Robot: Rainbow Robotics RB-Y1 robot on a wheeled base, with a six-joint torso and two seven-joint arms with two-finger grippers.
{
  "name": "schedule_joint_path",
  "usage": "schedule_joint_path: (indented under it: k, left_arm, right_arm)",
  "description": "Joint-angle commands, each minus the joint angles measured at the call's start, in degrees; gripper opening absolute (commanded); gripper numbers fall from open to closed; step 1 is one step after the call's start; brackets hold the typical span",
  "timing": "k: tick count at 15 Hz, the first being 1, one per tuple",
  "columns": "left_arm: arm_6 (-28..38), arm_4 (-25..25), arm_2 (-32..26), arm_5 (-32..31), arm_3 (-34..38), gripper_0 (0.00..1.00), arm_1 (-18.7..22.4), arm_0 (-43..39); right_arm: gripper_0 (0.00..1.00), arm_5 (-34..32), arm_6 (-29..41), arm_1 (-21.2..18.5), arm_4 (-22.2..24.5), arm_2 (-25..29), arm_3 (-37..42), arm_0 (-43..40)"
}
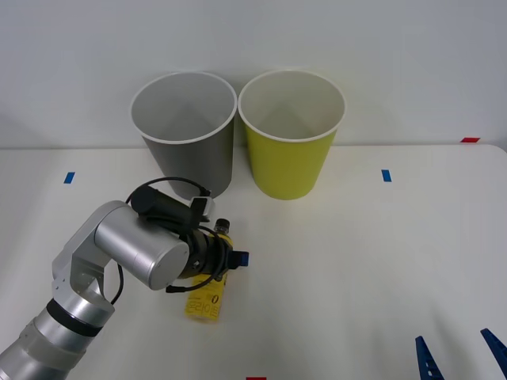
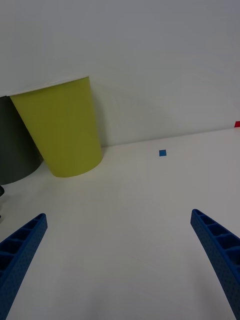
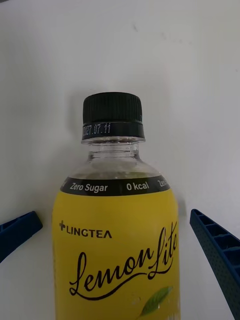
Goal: Put cans in the gray bin and PET bottles in the light green bin.
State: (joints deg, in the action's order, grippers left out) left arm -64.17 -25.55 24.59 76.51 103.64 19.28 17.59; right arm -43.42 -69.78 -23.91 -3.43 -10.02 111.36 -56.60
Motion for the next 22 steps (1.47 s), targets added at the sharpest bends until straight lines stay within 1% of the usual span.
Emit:
schedule_joint_path:
  k: [1, 5, 6, 7, 8, 17, 19, 20, 22]
  left_arm:
    - [-0.2, -0.8, 0.0, 0.0, 0.0, 1.0, 0.3, 0.0]
    - [-0.4, -1.2, 0.0, 0.0, 0.0, 1.0, 0.9, 0.0]
    - [-0.4, -1.3, 0.0, 0.0, -0.1, 0.71, 0.9, 0.0]
    - [-0.5, -1.3, 0.0, 0.0, -0.5, 0.07, 0.9, 0.1]
    - [-0.6, -1.3, 0.0, 0.0, -0.5, 0.0, 0.9, 0.0]
    - [-0.9, -2.3, 0.0, 0.0, -0.5, 0.0, 1.8, 0.0]
    - [-0.5, -2.2, 0.0, 0.7, 1.6, 0.0, 2.6, -0.1]
    - [-0.4, -2.2, 0.0, 1.8, 3.8, 0.0, 3.8, -0.5]
    - [-0.3, -1.0, 0.0, 1.8, 8.2, 0.0, 5.7, -2.5]
  right_arm:
    - [1.0, 0.0, 0.0, 0.0, 0.0, 0.0, 0.0, 0.0]
    - [1.0, 0.0, 0.0, 0.0, 0.0, 0.0, 0.0, 0.0]
    - [1.0, 0.0, 0.0, 0.0, 0.0, 0.0, 0.0, 0.0]
    - [1.0, 0.0, 0.0, 0.0, 0.0, 0.0, 0.0, 0.0]
    - [1.0, 0.0, 0.0, 0.0, 0.0, 0.0, 0.0, 0.0]
    - [1.0, 0.0, 0.0, 0.0, 0.0, 0.0, 0.0, 0.0]
    - [1.0, 0.0, 0.0, 0.0, 0.0, 0.0, 0.0, 0.0]
    - [1.0, 0.0, 0.0, 0.0, 0.0, 0.0, 0.0, 0.0]
    - [1.0, 0.0, 0.0, 0.0, 0.0, 0.0, 0.0, 0.0]
